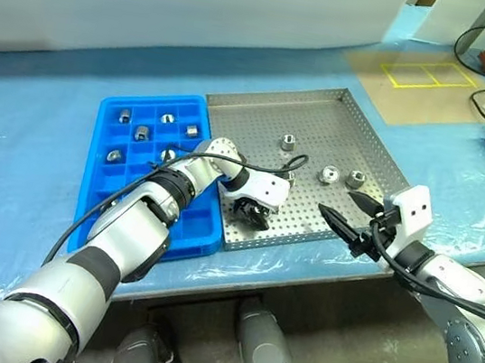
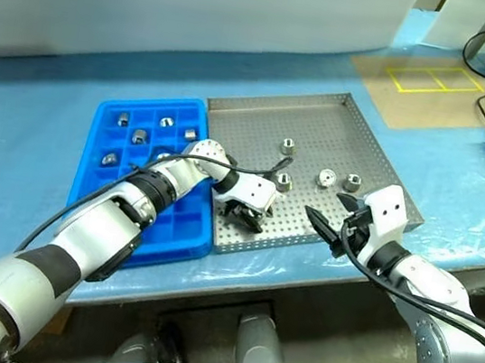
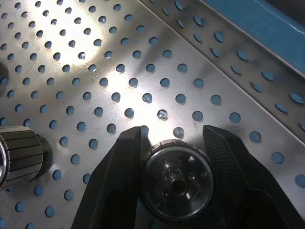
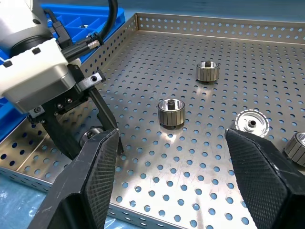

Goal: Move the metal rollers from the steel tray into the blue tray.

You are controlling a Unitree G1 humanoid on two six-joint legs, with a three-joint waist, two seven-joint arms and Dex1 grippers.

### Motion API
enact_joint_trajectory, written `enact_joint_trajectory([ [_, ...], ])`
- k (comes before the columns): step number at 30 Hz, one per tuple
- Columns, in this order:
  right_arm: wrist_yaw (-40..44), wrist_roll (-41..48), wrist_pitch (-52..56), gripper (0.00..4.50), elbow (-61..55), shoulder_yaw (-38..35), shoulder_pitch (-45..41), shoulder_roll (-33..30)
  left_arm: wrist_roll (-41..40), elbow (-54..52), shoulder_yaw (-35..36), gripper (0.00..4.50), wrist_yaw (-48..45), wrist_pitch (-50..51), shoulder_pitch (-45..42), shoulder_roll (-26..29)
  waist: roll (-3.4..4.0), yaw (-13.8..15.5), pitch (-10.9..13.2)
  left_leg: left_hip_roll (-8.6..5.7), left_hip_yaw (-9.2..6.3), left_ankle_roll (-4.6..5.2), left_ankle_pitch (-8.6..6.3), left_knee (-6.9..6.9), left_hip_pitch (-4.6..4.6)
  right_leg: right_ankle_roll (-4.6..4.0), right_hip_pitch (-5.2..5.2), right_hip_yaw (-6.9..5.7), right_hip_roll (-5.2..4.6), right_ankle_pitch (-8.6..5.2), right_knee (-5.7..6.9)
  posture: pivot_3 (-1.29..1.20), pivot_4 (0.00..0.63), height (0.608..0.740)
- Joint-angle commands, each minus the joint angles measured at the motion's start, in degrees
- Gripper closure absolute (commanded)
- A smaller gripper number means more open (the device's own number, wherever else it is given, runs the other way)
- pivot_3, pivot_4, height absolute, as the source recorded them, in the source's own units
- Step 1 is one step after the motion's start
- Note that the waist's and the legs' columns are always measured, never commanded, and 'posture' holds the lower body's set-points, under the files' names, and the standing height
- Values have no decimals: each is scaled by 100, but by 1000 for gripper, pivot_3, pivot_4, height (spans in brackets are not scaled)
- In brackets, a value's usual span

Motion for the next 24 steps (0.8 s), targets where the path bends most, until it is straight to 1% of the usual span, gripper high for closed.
enact_joint_trajectory([
  [1, 119, -10, -165, 871, 59, 110, -192, -94, -201, -269, 243, 2784, -49, 181, 10, 147, 1, -12, 0, 0, 0, 4, -2, 0, -4, 0, -2, 2, 0, 0, 0, -649, 150, 740],
  [5, 191, -35, -216, 871, 208, 241, -359, -118, -572, -483, 598, 2784, -78, 546, 30, 151, 3, 28, 0, 1, 1, 18, -10, -5, -8, 15, -3, 3, 2, 16, 10, -624, 150, 740],
  [7, 233, -49, -239, 871, 280, 283, -420, -136, -819, -634, 796, 2784, -177, 844, 30, 139, 5, 55, -1, 1, 1, 33, -19, -9, -10, -9, -3, 3, 1, 51, 16, -614, 150, 740],
  [9, 289, -57, -266, 871, 338, 342, -468, -162, -1154, -907, 1034, 2784, -375, 1225, 63, 160, 9, 72, -3, 1, 3, 55, -21, -19, -15, -10, -7, 2, 2, 58, 24, -605, 150, 740],
  [11, 322, -45, -279, 871, 377, 381, -515, -177, -1437, -1246, 1212, 2784, -569, 1655, 126, 212, 11, 104, -5, 14, 7, 60, -32, -26, -36, -3, -32, -6, 6, 54, 27, -591, 150, 740],
  [13, 391, -9, -272, 871, 415, 472, -600, -172, -1655, -1693, 1355, 2784, -634, 2088, 245, 337, 11, 157, -5, 21, 6, 63, -32, -19, -77, -2, -89, -6, 7, 54, 67, -571, 150, 740],
  [15, 485, 7, -271, 871, 469, 612, -711, -169, -1830, -2167, 1452, 2784, -658, 2454, 399, 487, 10, 215, -4, 28, 7, 64, -31, -12, -96, -2, -127, -4, 8, 54, 113, -541, 150, 740],
  [18, 684, -35, -354, 871, 720, 905, -1047, -139, -2100, -3151, 1543, 2784, -762, 3036, 803, 870, 9, 273, -2, 43, 6, 58, -25, -12, -85, -2, -133, -6, 23, 54, 135, -477, 150, 740],
  [20, 867, -77, -454, 871, 1000, 1112, -1376, -110, -2294, -3891, 1619, 2784, -790, 3385, 1158, 1194, 10, 319, 2, 47, 6, 36, -12, -12, -78, -2, -129, -6, 27, 53, 136, -432, 150, 740],
  [24, 1310, -208, -731, 871, 1642, 1579, -2088, 2, -2617, -5078, 1872, 2784, -526, 3931, 1785, 1760, 5, 563, 18, 46, 6, -22, -4, -11, 10, -6, -62, 1, 24, 56, 139, -332, 150, 740],
])
